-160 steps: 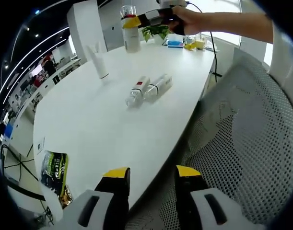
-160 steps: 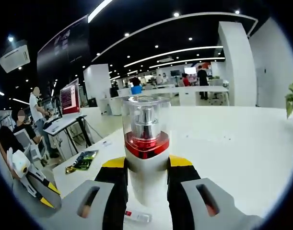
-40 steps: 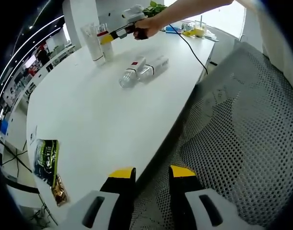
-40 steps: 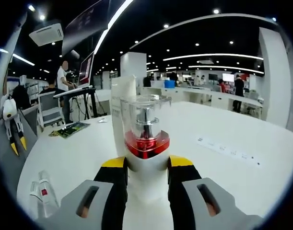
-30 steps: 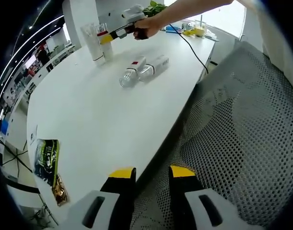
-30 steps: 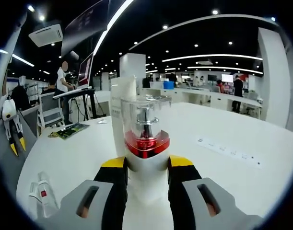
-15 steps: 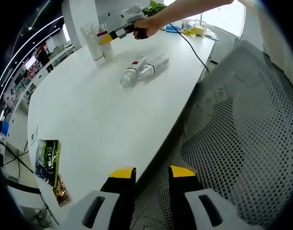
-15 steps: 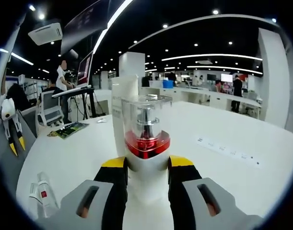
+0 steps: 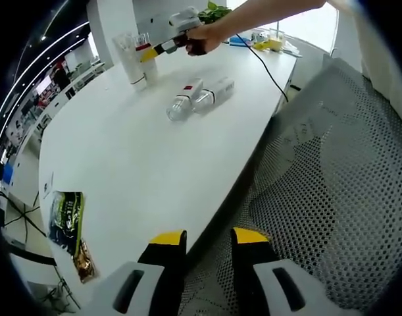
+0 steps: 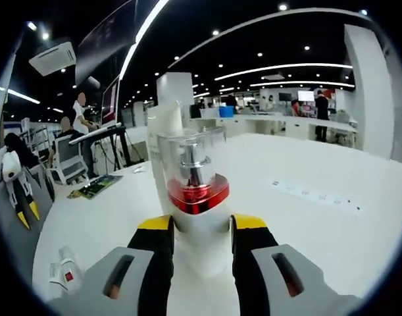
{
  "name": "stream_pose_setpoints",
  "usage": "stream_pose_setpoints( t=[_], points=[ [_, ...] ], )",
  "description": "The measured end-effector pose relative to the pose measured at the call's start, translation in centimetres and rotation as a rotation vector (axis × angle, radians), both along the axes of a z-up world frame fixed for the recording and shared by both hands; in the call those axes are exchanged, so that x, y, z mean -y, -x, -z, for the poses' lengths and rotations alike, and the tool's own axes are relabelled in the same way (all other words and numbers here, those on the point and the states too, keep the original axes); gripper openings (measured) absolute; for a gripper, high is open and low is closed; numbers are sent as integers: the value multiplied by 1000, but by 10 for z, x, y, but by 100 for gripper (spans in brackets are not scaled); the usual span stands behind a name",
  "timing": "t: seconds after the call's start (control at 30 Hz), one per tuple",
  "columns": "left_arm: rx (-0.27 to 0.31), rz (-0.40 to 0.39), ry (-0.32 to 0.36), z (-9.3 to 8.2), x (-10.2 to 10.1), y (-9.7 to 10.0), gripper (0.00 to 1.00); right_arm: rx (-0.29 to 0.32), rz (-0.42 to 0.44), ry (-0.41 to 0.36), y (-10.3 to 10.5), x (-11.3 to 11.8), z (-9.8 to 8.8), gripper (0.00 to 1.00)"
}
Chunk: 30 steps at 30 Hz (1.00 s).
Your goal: Arrange the skincare products in the storage area until every visible bottle or jar stands upright without overlapping.
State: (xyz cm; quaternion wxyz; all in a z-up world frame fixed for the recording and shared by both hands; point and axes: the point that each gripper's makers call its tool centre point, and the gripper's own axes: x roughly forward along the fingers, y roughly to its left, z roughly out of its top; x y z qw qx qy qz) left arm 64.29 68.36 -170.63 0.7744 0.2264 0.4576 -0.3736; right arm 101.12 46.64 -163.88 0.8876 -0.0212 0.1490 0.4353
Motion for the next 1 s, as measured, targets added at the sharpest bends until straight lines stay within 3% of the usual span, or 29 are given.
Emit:
stream_pose_setpoints(
  t=[0.1,0.2,0.37,0.6,0.77,0.93,1.0],
  points=[
    [0,-1,1,0,0,0,28,-19,33,-2,4,5,3,40],
    [3,-1,1,0,0,0,28,-45,55,-17,15,9,3,39],
    [11,-3,0,-1,0,-2,28,-75,97,-37,49,21,-2,40],
    [39,-8,4,-5,0,-5,28,-137,132,-30,98,30,8,38],
    [55,-8,5,-6,0,-6,28,-159,66,50,132,17,16,36],
    [66,-6,1,-7,-1,-7,28,-181,-88,232,157,2,29,34],
    [70,-9,1,-8,-1,-8,28,-161,-170,317,164,-5,30,32]
  ],
)
